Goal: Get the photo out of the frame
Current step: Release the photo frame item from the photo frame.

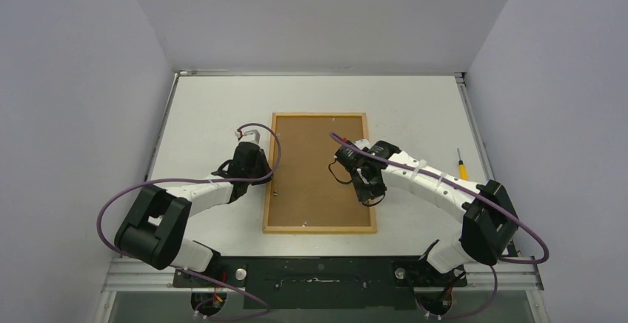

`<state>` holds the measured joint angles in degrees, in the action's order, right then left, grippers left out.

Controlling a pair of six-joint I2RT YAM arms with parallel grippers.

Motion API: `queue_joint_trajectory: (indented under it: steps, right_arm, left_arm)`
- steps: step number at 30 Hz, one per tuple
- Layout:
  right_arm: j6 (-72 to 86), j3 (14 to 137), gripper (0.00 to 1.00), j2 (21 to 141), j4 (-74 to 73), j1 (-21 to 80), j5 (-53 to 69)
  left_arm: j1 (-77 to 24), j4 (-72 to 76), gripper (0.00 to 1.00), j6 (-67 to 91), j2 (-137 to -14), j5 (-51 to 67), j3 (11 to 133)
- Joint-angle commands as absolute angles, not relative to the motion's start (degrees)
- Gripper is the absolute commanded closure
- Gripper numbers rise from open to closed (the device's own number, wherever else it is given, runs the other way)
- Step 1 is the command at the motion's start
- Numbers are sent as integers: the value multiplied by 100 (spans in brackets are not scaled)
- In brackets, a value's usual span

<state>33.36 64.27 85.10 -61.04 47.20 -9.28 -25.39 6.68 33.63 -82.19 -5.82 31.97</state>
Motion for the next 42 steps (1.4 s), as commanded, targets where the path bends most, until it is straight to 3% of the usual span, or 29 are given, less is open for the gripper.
queue_joint_trajectory:
  steps: [1, 12, 22, 28, 36, 42]
  right_arm:
    - [3388, 6736, 95, 8443, -5607, 4768, -48]
    - [3341, 6979, 95, 8406, -5595, 4756, 180]
    - [3630, 6972, 95, 8397, -6053, 4646, -1318]
    - [3523, 6709, 95, 7750, -4956, 4476, -1635]
    - [3041, 5841, 95, 7075, -3036, 3881, -1336]
    - [2673, 5443, 95, 7057, -2143, 3397, -534]
  left_arm:
    - [-2559, 962, 100, 3444, -8253, -305, 3309]
    - [-2558, 842, 100, 3487, -8262, -466, 3353]
    - [-2559, 778, 100, 3456, -8145, -569, 3342]
    - [-2558, 844, 100, 3449, -8029, -529, 3276]
    - [-2564, 1007, 83, 3403, -7767, -491, 3087]
    - [-2565, 1040, 64, 3368, -7686, -488, 3052]
